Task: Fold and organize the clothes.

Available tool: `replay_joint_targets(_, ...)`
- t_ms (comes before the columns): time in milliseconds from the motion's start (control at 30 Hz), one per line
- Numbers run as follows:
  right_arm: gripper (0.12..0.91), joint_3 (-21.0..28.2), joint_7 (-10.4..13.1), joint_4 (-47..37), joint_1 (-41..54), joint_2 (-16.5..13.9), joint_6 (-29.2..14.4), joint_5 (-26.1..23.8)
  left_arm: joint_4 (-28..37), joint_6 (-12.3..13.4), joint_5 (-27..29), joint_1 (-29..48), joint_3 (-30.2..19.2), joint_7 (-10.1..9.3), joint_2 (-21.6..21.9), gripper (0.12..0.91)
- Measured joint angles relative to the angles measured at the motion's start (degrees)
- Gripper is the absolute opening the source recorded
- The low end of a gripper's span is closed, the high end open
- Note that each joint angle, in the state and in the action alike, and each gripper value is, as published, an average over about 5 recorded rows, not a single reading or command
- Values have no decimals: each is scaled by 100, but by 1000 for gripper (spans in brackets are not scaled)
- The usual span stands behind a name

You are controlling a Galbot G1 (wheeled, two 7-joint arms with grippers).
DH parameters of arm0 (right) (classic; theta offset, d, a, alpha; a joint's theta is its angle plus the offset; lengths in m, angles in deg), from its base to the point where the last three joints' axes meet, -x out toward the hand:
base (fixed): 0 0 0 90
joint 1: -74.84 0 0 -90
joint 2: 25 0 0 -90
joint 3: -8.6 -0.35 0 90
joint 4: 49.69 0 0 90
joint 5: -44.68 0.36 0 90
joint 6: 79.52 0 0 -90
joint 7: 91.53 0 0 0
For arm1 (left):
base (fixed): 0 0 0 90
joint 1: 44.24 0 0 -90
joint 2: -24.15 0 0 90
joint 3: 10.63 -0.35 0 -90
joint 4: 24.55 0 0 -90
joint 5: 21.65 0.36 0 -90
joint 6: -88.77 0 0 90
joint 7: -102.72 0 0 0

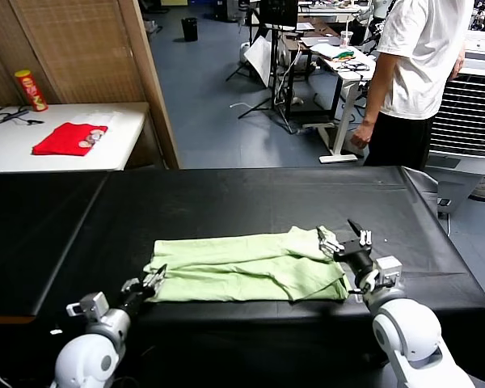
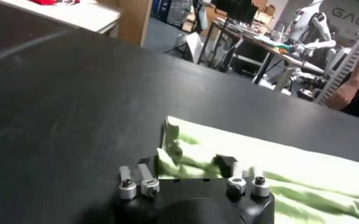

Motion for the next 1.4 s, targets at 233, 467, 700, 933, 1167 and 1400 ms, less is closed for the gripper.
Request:
replay_joint_targets(233,798,-10,-20,57,-31,62,-11,-30,45,74,469,90,-25,17,-103,154)
replay_joint_targets(467,798,-98,-16,113,-82,74,-9,-28,49,411,1481,-3,235,62,323,158)
replay_joint_targets(700,798,-78,-12,112,-127,158,-9,-115,-52,512,1684,-292,883,62,1319,158)
replay_joint_targets(933,798,-165,-11,184,-276,259,-11,-258,-617,157,1626,-321,777,-56,1334,158)
replay_joint_targets(1167,798,-253,-10,262,-456,355,-17,-418,-1190,-308,1186,-102,-392,-411,471,158)
replay_joint_targets(1400,798,-202,-16,184,-522,467,-18,-526,-1166,-504,572,299,-1460,-733,-358,158)
